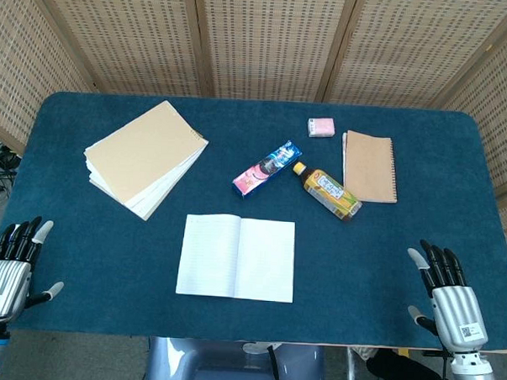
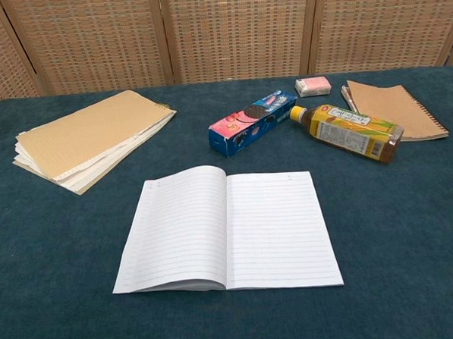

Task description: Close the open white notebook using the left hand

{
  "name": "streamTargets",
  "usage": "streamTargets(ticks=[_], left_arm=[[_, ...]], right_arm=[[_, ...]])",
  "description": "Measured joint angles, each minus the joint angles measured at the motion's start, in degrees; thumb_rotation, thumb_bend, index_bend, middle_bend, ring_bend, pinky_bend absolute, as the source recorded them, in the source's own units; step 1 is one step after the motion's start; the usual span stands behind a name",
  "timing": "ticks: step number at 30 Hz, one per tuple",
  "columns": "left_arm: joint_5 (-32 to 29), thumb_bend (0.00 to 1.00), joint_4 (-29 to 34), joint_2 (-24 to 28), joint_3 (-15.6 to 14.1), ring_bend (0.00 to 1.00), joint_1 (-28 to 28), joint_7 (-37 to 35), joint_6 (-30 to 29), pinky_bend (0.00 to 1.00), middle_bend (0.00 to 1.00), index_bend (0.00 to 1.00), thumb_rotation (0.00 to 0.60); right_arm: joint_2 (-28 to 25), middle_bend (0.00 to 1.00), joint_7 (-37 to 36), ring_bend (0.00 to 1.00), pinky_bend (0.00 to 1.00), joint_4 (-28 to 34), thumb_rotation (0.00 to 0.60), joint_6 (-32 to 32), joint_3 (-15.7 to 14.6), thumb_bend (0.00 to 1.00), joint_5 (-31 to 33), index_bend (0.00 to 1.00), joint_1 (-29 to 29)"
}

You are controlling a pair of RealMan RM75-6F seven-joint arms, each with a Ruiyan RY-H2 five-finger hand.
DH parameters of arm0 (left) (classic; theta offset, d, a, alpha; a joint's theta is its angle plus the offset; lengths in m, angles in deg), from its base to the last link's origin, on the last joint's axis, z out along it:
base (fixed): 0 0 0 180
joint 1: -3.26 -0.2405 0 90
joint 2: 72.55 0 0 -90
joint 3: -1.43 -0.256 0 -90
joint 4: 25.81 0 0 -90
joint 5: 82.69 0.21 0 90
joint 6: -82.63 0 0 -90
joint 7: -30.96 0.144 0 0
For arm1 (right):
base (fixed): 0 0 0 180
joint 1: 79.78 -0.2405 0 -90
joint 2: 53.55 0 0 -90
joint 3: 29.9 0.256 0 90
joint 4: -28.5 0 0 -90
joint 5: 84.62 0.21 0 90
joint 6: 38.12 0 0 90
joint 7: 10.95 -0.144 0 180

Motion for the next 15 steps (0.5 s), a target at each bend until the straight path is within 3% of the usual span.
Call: streamTargets(ticks=[15], left_arm=[[-0.23, 0.00, 0.00, -0.08, -0.06, 0.00, 0.17, 0.33, 0.66, 0.00, 0.00, 0.00, 0.600]], right_arm=[[0.05, 0.00, -0.11, 0.00, 0.00, -0.01, 0.600, 0.64, -0.05, 0.09, 0.17, 0.00, -0.21]])
